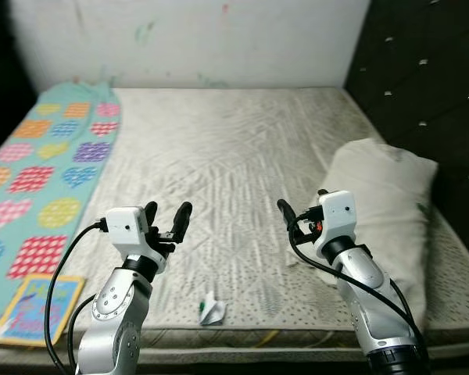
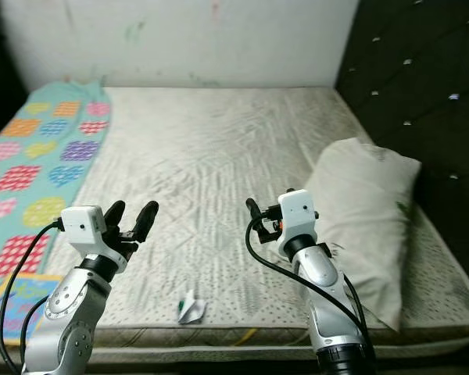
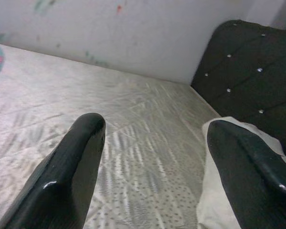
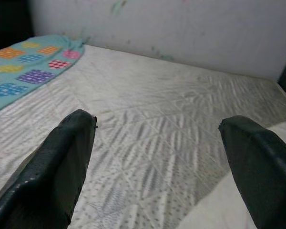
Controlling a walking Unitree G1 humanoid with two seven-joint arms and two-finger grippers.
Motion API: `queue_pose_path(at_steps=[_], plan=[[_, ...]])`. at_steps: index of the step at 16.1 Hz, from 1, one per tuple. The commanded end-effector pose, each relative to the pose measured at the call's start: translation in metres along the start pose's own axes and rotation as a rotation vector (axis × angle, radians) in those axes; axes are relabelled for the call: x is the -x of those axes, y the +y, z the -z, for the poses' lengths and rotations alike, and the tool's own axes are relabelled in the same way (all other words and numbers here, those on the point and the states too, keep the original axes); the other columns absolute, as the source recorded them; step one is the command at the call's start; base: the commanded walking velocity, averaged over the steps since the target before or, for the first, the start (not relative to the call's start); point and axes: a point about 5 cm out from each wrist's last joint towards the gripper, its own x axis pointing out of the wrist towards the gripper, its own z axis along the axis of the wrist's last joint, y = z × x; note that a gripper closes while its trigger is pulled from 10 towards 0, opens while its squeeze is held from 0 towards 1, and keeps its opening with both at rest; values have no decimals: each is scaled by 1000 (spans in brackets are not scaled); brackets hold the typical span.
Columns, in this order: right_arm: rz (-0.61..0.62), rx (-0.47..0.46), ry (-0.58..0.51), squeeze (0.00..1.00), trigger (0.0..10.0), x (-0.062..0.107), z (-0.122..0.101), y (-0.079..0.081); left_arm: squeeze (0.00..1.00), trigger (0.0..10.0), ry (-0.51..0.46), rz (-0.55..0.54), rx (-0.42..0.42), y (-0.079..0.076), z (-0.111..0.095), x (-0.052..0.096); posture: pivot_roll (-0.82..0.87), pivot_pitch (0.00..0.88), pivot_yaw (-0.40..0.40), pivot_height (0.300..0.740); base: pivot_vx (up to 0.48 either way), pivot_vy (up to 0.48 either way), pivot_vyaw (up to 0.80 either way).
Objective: Clean up the room
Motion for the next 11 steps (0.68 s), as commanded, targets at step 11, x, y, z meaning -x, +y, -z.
queue_pose_path(at_steps=[11], plan=[[-13, 18, -16, 0, 10000, -1, -3, 4, 0, 10000, 12, -5, 8, 2, 1, -1, 8, 7, -9, 740, 0, 218, 247]])
